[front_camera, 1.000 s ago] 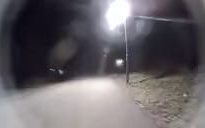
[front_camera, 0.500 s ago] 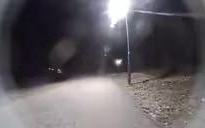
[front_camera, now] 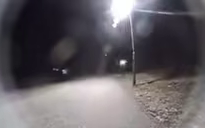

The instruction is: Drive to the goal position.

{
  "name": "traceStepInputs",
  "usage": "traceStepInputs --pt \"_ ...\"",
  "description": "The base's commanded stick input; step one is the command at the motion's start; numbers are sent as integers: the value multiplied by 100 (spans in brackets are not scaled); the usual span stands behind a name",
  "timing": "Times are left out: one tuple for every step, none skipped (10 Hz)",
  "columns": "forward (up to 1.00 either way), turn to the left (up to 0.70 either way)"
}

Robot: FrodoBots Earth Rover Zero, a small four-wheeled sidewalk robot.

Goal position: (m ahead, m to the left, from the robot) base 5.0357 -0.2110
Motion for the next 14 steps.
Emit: traceStepInputs --pt "0 100" --pt "0 100" --pt "0 100" --pt "0 100" --pt "0 100" --pt "0 95" --pt "47 45" --pt "100 0" --pt "100 0" --pt "100 0" --pt "100 0" --pt "100 0" --pt "100 0" --pt "100 0"
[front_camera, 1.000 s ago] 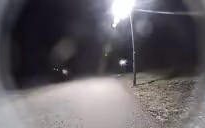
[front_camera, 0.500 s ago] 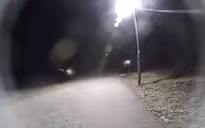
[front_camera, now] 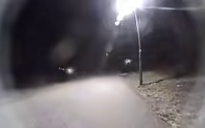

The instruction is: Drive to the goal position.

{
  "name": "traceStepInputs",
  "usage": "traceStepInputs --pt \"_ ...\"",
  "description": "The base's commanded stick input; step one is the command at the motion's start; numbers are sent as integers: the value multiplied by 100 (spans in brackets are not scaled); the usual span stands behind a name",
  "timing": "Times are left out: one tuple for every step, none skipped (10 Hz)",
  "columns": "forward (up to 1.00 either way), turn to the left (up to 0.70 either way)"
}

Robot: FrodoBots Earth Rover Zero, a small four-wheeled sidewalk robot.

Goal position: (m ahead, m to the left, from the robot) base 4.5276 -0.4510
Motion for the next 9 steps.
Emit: traceStepInputs --pt "100 0" --pt "100 0" --pt "100 0" --pt "100 0" --pt "100 0" --pt "100 0" --pt "100 0" --pt "100 0" --pt "100 -6"
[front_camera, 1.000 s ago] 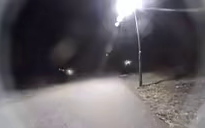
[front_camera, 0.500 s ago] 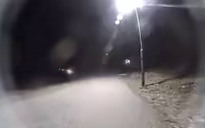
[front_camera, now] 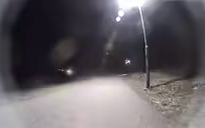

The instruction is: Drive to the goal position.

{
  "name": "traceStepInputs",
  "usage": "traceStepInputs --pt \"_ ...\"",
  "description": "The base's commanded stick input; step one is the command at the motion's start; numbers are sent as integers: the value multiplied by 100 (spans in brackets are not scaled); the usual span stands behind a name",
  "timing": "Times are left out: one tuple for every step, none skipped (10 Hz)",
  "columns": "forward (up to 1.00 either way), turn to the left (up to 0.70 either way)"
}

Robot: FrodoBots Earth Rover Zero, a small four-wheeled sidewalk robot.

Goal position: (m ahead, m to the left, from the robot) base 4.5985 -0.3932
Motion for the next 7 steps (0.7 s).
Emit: traceStepInputs --pt "100 -28" --pt "100 -40" --pt "100 -21" --pt "100 -2" --pt "100 0" --pt "100 0" --pt "100 0"
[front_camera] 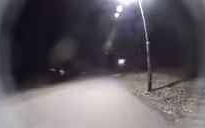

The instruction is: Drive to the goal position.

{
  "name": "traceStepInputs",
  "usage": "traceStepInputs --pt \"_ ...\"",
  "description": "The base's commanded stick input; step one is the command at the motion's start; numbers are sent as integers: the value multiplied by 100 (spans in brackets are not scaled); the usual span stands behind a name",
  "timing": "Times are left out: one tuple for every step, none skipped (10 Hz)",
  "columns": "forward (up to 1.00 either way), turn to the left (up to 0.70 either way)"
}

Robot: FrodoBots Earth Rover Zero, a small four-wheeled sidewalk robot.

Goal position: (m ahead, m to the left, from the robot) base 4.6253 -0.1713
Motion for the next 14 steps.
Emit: traceStepInputs --pt "100 0" --pt "100 0" --pt "100 0" --pt "100 0" --pt "100 0" --pt "100 0" --pt "100 0" --pt "100 0" --pt "100 0" --pt "100 0" --pt "100 0" --pt "100 0" --pt "100 0" --pt "100 0"
